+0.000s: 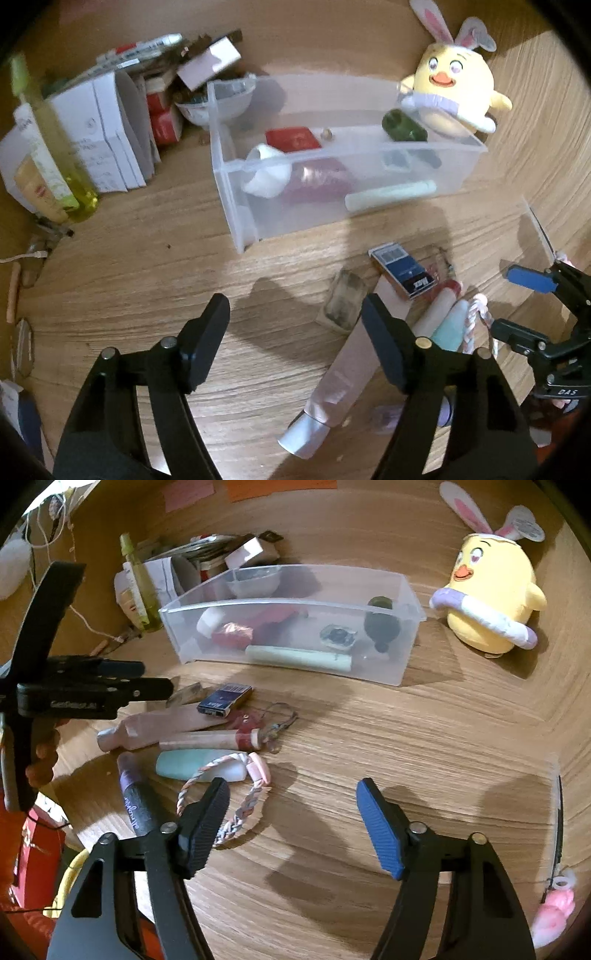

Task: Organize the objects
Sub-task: 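Grasp the small glass jar with the left tool while the right tool grasps the pink-white braided bracelet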

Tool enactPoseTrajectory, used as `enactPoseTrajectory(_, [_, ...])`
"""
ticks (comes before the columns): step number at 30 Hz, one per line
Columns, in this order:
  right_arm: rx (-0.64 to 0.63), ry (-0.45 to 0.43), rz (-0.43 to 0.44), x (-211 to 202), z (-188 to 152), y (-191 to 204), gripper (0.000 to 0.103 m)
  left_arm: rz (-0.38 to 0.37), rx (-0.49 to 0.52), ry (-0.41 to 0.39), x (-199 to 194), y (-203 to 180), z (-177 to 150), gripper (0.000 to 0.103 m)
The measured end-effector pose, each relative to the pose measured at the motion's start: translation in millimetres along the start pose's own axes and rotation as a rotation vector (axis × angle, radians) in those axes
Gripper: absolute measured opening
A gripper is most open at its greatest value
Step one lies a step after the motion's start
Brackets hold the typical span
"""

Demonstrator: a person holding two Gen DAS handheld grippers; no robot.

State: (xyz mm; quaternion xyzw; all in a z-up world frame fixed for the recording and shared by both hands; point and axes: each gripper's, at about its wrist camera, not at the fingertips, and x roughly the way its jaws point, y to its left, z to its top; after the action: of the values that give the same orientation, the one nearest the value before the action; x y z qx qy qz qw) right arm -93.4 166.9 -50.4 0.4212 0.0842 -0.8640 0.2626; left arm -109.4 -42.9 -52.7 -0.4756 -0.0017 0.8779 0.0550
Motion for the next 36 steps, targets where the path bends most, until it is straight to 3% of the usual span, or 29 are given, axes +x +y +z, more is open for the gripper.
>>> enactPoseTrajectory(12, [-0.009, 0.045, 0.007, 16, 9, 3, 0.023, -0.069, 0.066, 0.055, 15, -3, 11, 0.068])
enactPoseTrajectory(18, [0.006, 0.045, -0.009, 20, 13, -3, 0.015, -0.098, 0.073, 0.058, 20, -4, 15, 0.061])
enactPoseTrajectory(22, [0.021, 0.038, -0.021, 22, 14, -9, 0.012, -0.106, 0.07, 0.061, 22, -4, 17, 0.057])
enactPoseTrajectory(27, [0.043, 0.029, -0.032, 23, 16, -16, 0.012, -0.075, 0.041, 0.061, 20, 3, 20, 0.039])
enactPoseTrajectory(36, [0.073, 0.0, -0.043, 19, 20, -24, 0.012, -0.08, 0.065, 0.079, 23, -3, 15, 0.039])
